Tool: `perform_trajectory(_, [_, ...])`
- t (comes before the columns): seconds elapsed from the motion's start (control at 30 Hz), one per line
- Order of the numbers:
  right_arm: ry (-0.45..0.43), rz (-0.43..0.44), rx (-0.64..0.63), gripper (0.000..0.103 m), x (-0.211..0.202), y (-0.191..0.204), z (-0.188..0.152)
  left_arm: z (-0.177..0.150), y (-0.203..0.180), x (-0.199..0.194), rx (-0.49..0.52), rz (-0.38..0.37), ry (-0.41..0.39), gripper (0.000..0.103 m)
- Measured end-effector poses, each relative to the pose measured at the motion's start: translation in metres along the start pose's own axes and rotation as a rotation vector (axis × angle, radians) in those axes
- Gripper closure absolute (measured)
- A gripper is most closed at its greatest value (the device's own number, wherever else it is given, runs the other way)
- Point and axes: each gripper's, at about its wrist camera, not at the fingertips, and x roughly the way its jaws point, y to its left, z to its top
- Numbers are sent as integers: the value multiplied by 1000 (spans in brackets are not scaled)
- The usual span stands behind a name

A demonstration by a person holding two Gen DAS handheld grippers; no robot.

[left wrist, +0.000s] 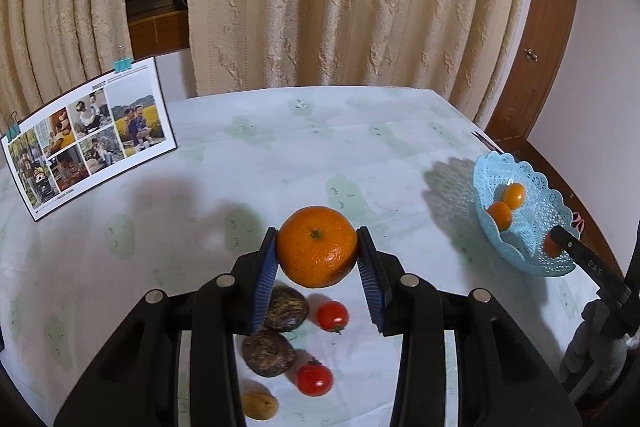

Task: Organize fruits
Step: 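Drop another small orange into the basket with the right tool while the left tool holds the tangerine, then carry the tangerine over the blue basket and open the left tool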

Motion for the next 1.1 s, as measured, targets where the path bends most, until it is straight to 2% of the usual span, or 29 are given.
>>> perform_trajectory(0.03, [-12,-4,5,53,-2,-3,0,0,-5,0,8,-2,1,64])
perform_trajectory(0.07, [-25,-7,8,51,-5,-5,1,1,-10,1,15,-5,2,64])
perform_trajectory(0.37, [-138,-72,32,51,-23,-21,-2,4,-57,7,90,-52,12,64])
perform_trajectory(0.57, [-216,-137,49,51,-32,-30,-9,6,-103,15,160,-113,26,64])
perform_trajectory(0.77, [-280,-164,58,43,-39,-33,-11,4,-142,29,209,-163,53,64])
perform_trajectory(1.1, [-316,-166,78,43,-43,-35,-14,-1,-193,53,255,-243,96,64])
